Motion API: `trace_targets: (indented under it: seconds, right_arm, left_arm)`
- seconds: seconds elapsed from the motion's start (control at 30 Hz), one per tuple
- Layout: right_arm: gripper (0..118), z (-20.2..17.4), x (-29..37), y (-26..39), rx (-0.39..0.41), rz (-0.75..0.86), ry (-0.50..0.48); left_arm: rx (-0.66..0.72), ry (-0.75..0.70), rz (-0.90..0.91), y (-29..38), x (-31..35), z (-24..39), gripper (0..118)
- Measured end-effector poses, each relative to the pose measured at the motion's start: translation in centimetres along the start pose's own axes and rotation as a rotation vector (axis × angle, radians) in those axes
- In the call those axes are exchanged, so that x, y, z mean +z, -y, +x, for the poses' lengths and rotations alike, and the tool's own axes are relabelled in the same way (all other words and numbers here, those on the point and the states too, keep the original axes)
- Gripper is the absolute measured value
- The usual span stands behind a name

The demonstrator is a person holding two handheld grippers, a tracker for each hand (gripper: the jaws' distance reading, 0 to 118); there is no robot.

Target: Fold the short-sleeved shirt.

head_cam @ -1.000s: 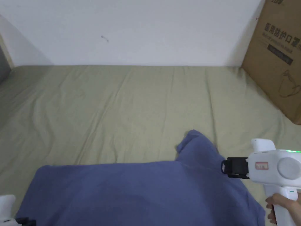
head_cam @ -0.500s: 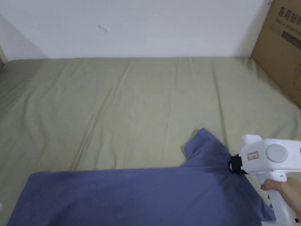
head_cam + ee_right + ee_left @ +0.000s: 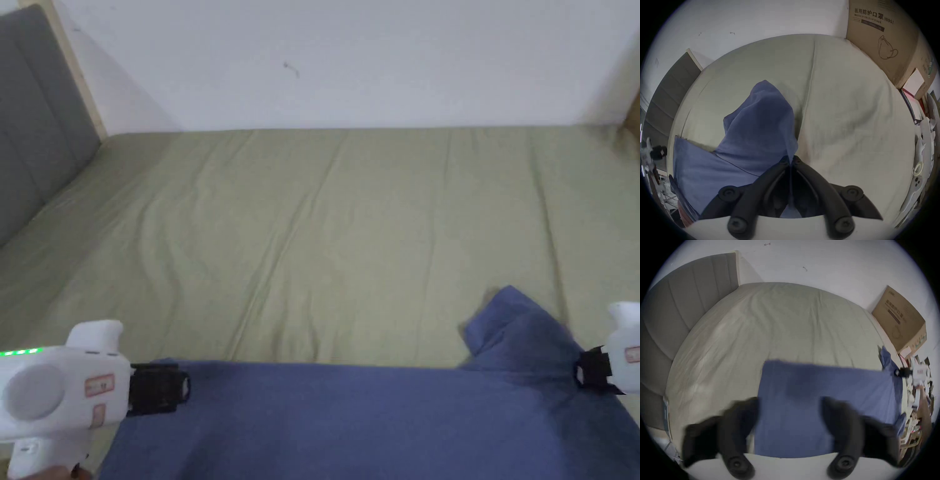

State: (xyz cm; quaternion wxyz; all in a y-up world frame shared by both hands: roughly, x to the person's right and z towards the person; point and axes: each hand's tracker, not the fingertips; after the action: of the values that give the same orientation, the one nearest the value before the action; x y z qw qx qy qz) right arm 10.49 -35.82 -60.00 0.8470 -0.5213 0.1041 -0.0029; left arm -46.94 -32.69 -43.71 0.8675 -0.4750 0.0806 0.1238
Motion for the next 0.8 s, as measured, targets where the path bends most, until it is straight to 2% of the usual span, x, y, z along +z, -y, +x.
trace_targets:
  seconds: [0.1,0.17,0.2,0.23,0.27,0.3,0.33,0.37,0.4,0.43,0.47,0.5,0.63,0.8]
  right_arm:
    - [0,-0.2,-0.1,0.1,0.005,-0.004,0.003]
    - [0,-0.3,-0.2,0.2,0.013,-0.001,0.007]
    - [0,-0.4,-0.3,0.1,0.014,-0.003,0.008]
    - [0,-0.4,-0.5,0.1,0.016,-0.004,0.011]
    - [0,-0.4,-0.6,0.1,0.014,-0.007,0.009]
    - [0,-0.4,-0.7,0.2,0.012,-0.009,0.009]
    - [0,-0.4,-0.7,0.2,0.006,-0.011,0.006]
    - [0,-0.4,-0.6,0.1,0.005,-0.013,0.007]
    - [0,-0.5,-0.5,0.1,0.008,-0.012,0.01]
    - [0,-0.5,0.0,0.1,0.01,-0.008,0.011]
    - [0,-0.5,0.4,0.1,0.006,-0.003,0.0]
    - [0,-0.7,1.0,0.0,0.003,0.004,0.0]
    - [0,-0.8,4.8,0.0,-0.008,0.057,-0.018]
    - [0,-1.2,11.5,1.8,0.051,0.12,-0.003]
  left_arm:
    - [0.005,-0.07,-0.013,-3.5,-3.5,-0.5,107]
    - [-0.004,-0.068,-0.035,-4.7,-6.2,-1.0,106]
    - [0.038,-0.068,-0.091,-4.6,-6.8,-0.7,105]
    - [0.1,-0.027,-0.165,-4.3,-7.9,-0.6,97]
    - [0.095,-0.001,-0.212,-3.8,-8.8,-0.6,80]
    - [0.02,-0.098,-0.2,-3.1,-9.6,-0.1,65]
    - [-0.039,-0.06,-0.148,-2.8,-9.1,0.6,65]
    - [0.02,-0.074,-0.162,-3.3,-8.0,0.8,64]
    - [0.051,-0.078,-0.157,-3.7,-7.1,0.9,48]
    - [0.019,-0.094,-0.131,-4.0,-6.3,0.9,16]
    - [0.041,-0.078,-0.131,-4.2,-5.5,0.5,1]
    - [0.074,-0.027,-0.152,-4.4,-5.0,0.4,1]
    - [-0.007,-0.061,-0.103,-3.7,-2.0,1.5,1]
    - [-0.036,-0.031,0.008,-1.9,5.2,1.8,1]
